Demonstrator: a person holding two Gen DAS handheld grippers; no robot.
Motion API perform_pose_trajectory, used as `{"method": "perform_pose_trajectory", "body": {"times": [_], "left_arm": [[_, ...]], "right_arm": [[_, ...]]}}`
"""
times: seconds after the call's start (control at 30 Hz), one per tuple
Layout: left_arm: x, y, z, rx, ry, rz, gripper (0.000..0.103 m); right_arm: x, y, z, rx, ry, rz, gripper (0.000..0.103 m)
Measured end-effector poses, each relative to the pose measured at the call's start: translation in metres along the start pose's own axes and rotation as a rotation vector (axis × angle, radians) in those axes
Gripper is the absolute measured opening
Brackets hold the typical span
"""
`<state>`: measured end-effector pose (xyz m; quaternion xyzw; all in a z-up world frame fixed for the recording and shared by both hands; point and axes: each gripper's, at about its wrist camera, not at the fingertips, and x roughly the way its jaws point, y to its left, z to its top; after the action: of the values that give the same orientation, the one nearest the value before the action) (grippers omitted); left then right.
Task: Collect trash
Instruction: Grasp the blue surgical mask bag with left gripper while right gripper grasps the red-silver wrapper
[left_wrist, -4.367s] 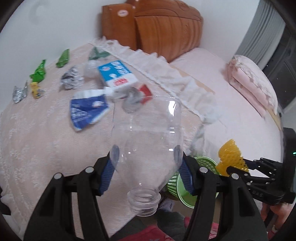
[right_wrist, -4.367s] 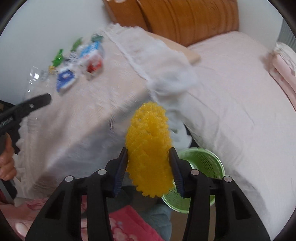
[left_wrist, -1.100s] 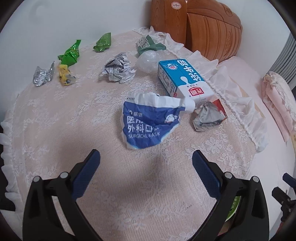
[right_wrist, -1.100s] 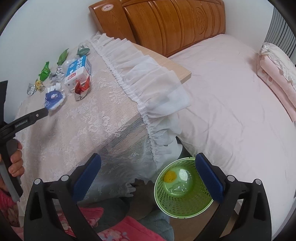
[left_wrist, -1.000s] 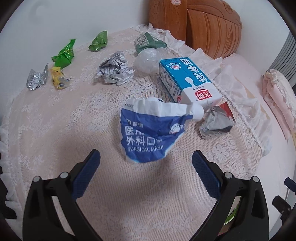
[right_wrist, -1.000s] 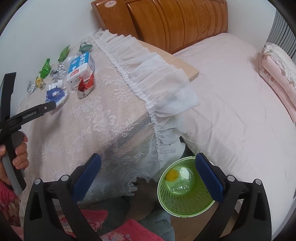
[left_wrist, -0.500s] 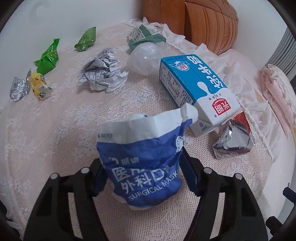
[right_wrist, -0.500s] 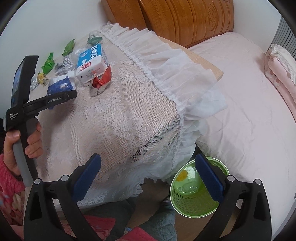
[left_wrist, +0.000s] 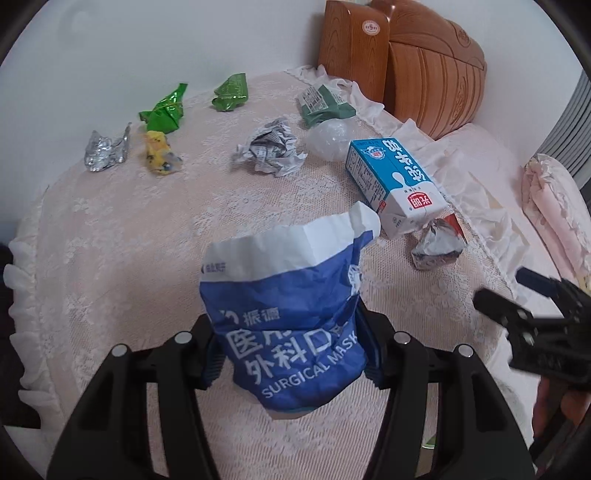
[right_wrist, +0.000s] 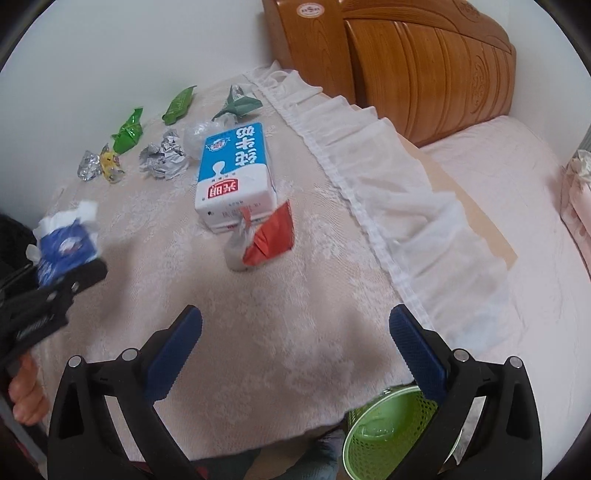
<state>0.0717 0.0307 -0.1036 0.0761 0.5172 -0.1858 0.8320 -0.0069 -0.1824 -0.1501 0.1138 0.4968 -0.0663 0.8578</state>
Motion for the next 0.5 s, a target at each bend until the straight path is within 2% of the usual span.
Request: {"method": "perform_pose_trajectory", "body": {"times": [0.2,0.37,0.4,0.43,0.5], "left_arm": [[-0.020,0.019,-0.036,-0.064,0.020,0.019,0.057],[-0.023,0.030,-0.053,-0.112,0.036,0.042,0.057],[-0.024,0.031,-0.054,-0.118,0.035,0.044,0.057],[-0.025,0.032,-0.055,-0.123,0.033,0.047,0.057],[-0.026,0.032,-0.055,-0.123,0.027,0.055,0.057]], "right_arm": [[0.035,0.015,0.022,-0.038,0.029,-0.004,0.101],[0.051,0.025,0.030,-0.097,0.032,-0.051,0.100],[0.053,0.026,0.030,-0.105,0.035,-0.055,0.095],[0.055,0.027,0.031,-0.116,0.040,-0.055,0.082],[0.057,0.030,0.031,-0.141,0.042,-0.069,0.069]]}}
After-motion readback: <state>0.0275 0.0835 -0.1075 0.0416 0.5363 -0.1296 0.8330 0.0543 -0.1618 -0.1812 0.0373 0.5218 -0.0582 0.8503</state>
